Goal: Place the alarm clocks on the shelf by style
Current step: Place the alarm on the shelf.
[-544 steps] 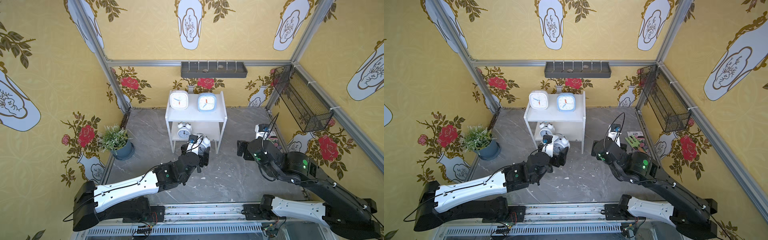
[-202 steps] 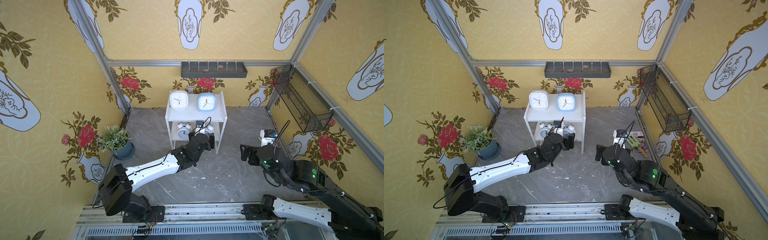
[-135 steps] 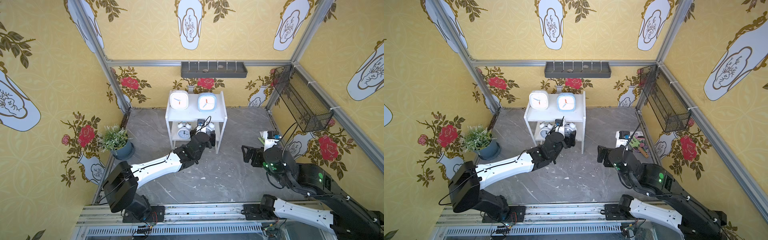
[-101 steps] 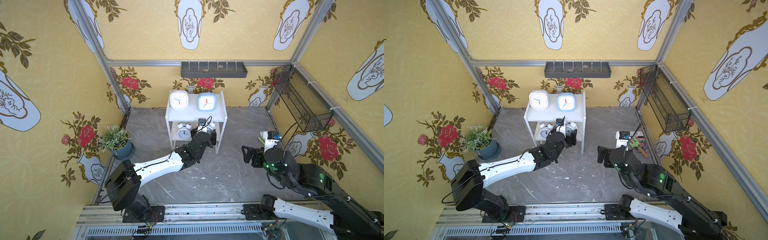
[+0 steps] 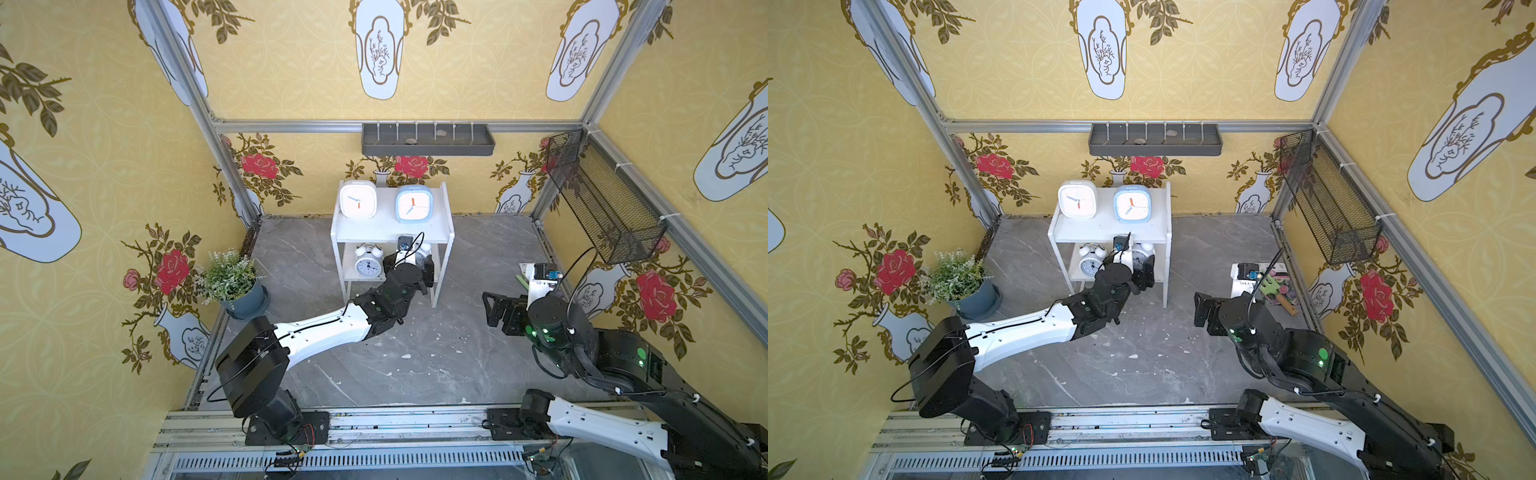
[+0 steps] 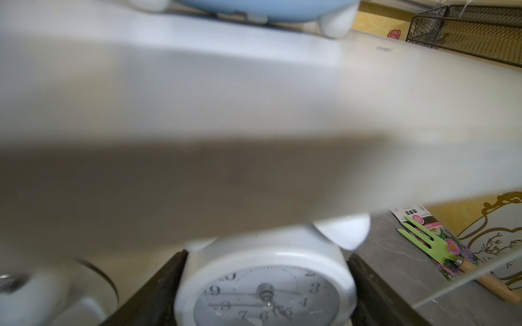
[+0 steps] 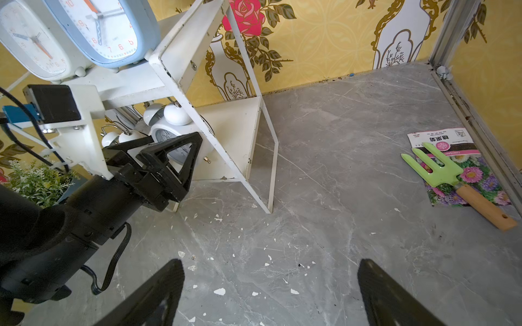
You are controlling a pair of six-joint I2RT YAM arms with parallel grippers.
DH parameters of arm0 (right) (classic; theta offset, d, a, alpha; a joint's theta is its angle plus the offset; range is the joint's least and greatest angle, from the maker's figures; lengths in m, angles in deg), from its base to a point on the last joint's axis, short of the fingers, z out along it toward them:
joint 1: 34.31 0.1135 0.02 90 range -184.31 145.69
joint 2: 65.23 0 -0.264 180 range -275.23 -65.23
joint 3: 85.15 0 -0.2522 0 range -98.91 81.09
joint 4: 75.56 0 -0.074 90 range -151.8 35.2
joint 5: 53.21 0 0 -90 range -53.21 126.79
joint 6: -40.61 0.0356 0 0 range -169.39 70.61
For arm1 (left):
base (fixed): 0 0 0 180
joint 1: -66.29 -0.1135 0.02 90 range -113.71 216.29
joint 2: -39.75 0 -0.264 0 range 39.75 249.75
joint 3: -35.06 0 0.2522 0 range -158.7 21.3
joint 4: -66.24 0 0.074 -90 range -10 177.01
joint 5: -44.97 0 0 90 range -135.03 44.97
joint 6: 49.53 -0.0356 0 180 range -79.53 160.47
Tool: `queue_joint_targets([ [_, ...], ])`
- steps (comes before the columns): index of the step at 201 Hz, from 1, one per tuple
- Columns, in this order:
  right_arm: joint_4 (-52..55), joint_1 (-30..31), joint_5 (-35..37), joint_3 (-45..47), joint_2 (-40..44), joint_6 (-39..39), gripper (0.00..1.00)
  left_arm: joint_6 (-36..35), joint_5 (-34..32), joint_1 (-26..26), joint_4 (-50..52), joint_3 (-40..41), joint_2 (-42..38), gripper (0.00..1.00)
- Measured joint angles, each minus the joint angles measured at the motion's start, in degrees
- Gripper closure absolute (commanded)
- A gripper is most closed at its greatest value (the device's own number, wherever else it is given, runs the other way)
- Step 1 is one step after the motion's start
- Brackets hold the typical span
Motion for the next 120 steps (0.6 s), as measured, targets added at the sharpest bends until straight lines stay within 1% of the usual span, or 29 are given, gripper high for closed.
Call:
queue_joint_targets([
  [72, -0.1, 0.0, -0.2, 0.1, -0.1, -0.2, 0.03, -0.7, -0.1, 0.0, -2.1, 1.7, -0.1, 0.28],
  [120, -0.1, 0.0, -0.2, 0.1, -0.2, -0.2, 0.03, -0.6, 0.3, 0.0, -1.7, 2.2, -0.7, 0.28],
])
